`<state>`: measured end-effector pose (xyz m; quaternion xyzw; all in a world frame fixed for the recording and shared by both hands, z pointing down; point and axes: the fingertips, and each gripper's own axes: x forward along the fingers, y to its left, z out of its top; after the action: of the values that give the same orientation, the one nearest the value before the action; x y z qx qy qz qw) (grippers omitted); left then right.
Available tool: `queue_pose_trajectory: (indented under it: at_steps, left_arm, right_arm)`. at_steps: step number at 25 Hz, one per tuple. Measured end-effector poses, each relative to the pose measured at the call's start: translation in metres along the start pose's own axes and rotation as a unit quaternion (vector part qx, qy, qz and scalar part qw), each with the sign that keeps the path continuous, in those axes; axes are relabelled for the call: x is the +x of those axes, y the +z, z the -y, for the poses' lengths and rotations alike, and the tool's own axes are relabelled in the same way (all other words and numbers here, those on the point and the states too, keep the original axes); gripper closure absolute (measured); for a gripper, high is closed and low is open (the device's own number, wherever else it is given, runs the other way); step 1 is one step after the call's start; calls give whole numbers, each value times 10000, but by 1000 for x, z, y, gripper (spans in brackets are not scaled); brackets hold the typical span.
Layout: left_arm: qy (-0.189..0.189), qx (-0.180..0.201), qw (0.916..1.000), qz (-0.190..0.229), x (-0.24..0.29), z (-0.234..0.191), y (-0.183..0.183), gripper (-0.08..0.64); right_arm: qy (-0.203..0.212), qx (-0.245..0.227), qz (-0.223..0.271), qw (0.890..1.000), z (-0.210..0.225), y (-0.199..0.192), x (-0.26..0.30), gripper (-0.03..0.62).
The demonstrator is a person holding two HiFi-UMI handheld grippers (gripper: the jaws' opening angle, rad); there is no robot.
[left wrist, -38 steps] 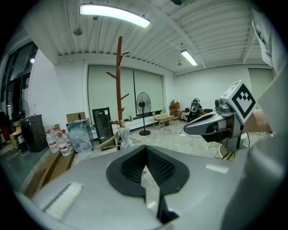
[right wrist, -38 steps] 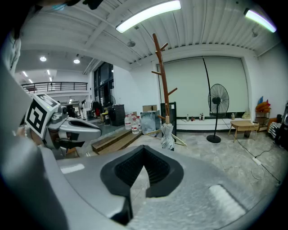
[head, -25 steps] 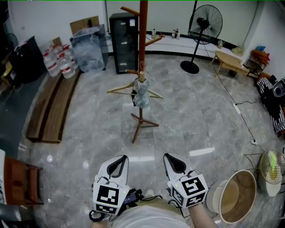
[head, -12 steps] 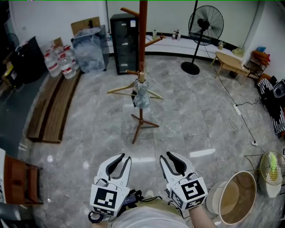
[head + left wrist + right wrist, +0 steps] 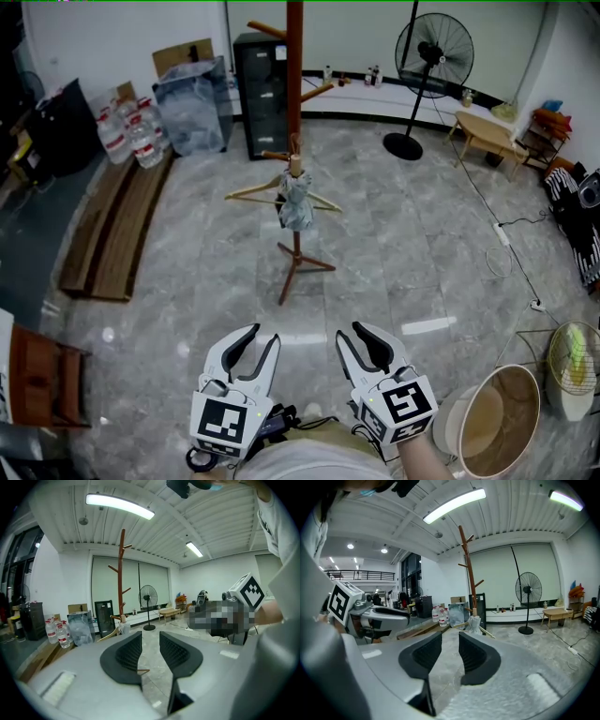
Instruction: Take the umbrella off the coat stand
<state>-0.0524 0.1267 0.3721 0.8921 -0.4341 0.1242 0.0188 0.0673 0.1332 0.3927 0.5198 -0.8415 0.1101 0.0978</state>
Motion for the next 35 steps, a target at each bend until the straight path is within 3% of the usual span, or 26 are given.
queue_pose_trajectory:
  at_steps: [11, 18, 35]
  left_arm:
    - [234, -22, 9997, 78, 4, 15, 5, 442]
    - [314, -119, 9994, 111, 12, 10, 5, 437]
    - [117, -144, 9997, 177, 93, -59, 11, 419]
  right_arm:
    - [202, 42, 106, 9997, 16, -1, -7, 480]
    - [118, 40, 73, 9999, 27, -6, -2, 480]
    - [-177, -56, 36, 9998, 63, 20, 82, 480]
